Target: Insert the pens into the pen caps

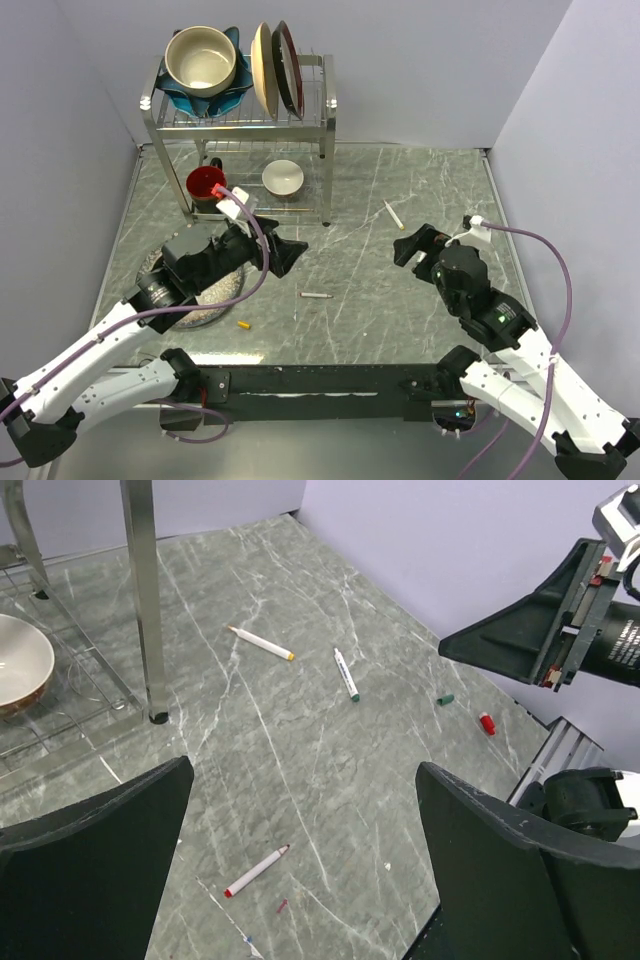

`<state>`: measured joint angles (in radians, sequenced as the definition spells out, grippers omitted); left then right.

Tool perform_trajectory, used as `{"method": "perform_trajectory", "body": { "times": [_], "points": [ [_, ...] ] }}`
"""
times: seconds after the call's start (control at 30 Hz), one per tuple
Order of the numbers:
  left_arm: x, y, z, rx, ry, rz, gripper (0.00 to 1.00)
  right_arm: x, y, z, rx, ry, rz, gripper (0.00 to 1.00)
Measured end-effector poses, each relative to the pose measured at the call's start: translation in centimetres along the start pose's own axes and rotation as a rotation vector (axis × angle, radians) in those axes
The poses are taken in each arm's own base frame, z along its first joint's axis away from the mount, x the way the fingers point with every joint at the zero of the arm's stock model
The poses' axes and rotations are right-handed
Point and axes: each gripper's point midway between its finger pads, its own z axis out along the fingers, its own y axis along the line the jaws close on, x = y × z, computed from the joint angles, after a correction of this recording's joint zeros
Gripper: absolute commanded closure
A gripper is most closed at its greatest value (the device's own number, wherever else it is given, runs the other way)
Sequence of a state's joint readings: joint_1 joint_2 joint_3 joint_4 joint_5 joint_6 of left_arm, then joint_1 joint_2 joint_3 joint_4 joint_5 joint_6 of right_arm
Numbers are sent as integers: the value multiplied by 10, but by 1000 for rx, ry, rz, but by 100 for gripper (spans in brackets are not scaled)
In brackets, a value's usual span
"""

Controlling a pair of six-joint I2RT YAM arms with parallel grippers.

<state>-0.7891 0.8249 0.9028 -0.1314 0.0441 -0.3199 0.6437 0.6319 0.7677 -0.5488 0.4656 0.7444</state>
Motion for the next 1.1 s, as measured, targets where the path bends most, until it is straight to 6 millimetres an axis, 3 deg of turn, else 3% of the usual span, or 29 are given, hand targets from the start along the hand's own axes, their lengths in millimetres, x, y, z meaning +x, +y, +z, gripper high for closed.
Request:
{"method": "perform_trajectory", "body": {
  "times": [0.23,0.4,0.6,0.67,0.87,1.1],
  "points": [
    [-6,1,-6,-9,-35,1,1,5,-14,13,119,-10,56,0],
    [-10,1,-12,-9,-56,2,1,27,-49,34,368,44,45,1],
    [-10,1,-15,-7,-69,1,1,27,-115,62,695,94,75,30],
    [-9,1,-14,-8,-68,-2,1,24,-131,69,734,110,89,34],
    [-6,2,-10,-11,-56,-6,1,29,-153,100,749,189,70,49],
    [-6,3,-10,-13,-59,-6,1,33,-162,147,747,290,16,55]
  ]
}}
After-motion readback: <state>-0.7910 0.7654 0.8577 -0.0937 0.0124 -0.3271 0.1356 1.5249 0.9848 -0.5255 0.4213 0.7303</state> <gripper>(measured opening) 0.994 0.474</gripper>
